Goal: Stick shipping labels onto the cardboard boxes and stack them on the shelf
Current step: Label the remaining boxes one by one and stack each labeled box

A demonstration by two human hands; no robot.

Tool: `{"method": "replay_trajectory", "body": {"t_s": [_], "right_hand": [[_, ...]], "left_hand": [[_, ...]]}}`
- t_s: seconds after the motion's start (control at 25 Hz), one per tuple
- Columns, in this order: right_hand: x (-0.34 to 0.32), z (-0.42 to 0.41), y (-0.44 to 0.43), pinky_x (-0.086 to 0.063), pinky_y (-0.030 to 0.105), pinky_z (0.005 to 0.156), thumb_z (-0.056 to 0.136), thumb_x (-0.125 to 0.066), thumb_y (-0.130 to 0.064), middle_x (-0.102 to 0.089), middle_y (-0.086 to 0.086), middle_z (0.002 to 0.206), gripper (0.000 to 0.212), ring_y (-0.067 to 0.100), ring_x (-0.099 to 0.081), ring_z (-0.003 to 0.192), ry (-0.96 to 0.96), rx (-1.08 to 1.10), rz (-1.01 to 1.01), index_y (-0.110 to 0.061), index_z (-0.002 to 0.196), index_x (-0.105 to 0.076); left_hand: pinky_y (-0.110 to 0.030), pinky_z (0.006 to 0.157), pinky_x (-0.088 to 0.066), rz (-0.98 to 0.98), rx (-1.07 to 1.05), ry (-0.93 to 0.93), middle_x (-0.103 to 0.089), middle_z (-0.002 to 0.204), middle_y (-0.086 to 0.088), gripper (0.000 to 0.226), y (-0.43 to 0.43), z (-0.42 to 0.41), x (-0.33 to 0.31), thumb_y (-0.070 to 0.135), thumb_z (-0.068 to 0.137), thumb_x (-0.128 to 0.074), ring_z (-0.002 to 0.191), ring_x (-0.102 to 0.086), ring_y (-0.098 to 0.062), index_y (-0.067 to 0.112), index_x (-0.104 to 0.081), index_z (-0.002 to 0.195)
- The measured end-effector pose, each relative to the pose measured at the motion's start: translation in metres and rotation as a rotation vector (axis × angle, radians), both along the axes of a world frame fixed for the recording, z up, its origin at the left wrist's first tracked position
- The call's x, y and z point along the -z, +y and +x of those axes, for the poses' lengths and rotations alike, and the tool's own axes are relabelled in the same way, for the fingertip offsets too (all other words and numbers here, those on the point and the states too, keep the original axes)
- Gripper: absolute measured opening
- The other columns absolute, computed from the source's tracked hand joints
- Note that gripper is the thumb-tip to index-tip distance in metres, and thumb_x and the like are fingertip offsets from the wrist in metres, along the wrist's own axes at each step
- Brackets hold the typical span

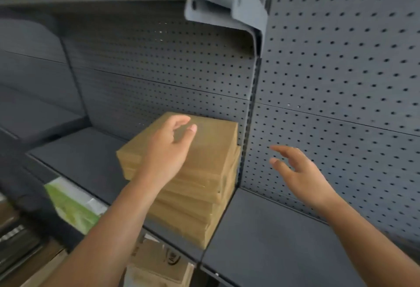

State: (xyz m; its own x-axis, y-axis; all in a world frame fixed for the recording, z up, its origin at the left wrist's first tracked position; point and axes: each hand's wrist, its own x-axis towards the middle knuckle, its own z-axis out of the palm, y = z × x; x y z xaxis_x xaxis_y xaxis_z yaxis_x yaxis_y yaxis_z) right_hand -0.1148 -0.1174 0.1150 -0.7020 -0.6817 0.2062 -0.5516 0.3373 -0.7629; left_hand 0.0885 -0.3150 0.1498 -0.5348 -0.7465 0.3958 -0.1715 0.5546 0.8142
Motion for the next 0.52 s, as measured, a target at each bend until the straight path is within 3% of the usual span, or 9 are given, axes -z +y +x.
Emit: {"method": "replay_trajectory", "body": {"t_s": [0.16, 0.32, 0.4, 0.48, 0.52], "right_hand": [[-0.001, 0.027, -0.055, -0.035, 0.032, 0.11, 0.1, -0.049, -0.047, -0.042, -0.014, 0.151, 0.051, 0.011, -0.037, 0.143, -0.115, -0.053, -0.06, -0.034, 0.148, -0.039], [0.0, 0.052, -0.091, -0.029, 0.031, 0.107, 0.098, -0.049, -0.054, -0.038, -0.018, 0.153, 0.065, 0.011, -0.036, 0.144, -0.394, -0.038, -0.09, -0.036, 0.156, -0.025], [0.004, 0.06, -0.1, -0.036, 0.031, 0.105, 0.098, -0.051, -0.052, -0.047, -0.027, 0.135, 0.053, 0.008, -0.051, 0.129, -0.512, -0.047, -0.11, -0.038, 0.147, -0.037], [0.008, 0.066, -0.106, -0.045, 0.024, 0.086, 0.1, -0.053, -0.045, -0.06, -0.024, 0.121, 0.019, 0.001, -0.062, 0.105, -0.579, -0.08, -0.147, -0.046, 0.118, -0.051], [0.008, 0.069, -0.106, -0.046, 0.022, 0.078, 0.1, -0.054, -0.042, -0.064, -0.02, 0.117, 0.012, 0.002, -0.064, 0.101, -0.603, -0.093, -0.171, -0.049, 0.108, -0.052]], "left_hand": [[-0.031, 0.099, -0.043, -0.003, -0.176, -0.091, -0.058, 0.14, 0.01, 0.04, -0.061, 0.037, 0.011, 0.047, 0.102, -0.05, 0.129, -0.053, -0.013, 0.029, -0.056, 0.137], [-0.033, 0.1, -0.04, 0.19, -0.217, -0.109, -0.056, 0.143, 0.007, 0.048, -0.101, 0.058, 0.032, 0.053, 0.1, -0.05, 0.126, -0.052, -0.014, 0.028, -0.055, 0.14], [-0.037, 0.104, -0.04, 0.446, -0.18, -0.078, -0.062, 0.133, 0.007, 0.049, -0.113, 0.061, 0.038, 0.064, 0.092, -0.054, 0.126, -0.055, -0.019, 0.032, -0.063, 0.129], [-0.041, 0.111, -0.04, 0.681, -0.105, -0.024, -0.07, 0.126, 0.005, 0.062, -0.12, 0.06, 0.044, 0.076, 0.078, -0.062, 0.121, -0.061, -0.021, 0.032, -0.069, 0.12], [-0.044, 0.112, -0.041, 0.751, -0.077, 0.018, -0.074, 0.122, 0.002, 0.062, -0.121, 0.059, 0.047, 0.074, 0.077, -0.066, 0.118, -0.064, -0.021, 0.029, -0.071, 0.119]]}}
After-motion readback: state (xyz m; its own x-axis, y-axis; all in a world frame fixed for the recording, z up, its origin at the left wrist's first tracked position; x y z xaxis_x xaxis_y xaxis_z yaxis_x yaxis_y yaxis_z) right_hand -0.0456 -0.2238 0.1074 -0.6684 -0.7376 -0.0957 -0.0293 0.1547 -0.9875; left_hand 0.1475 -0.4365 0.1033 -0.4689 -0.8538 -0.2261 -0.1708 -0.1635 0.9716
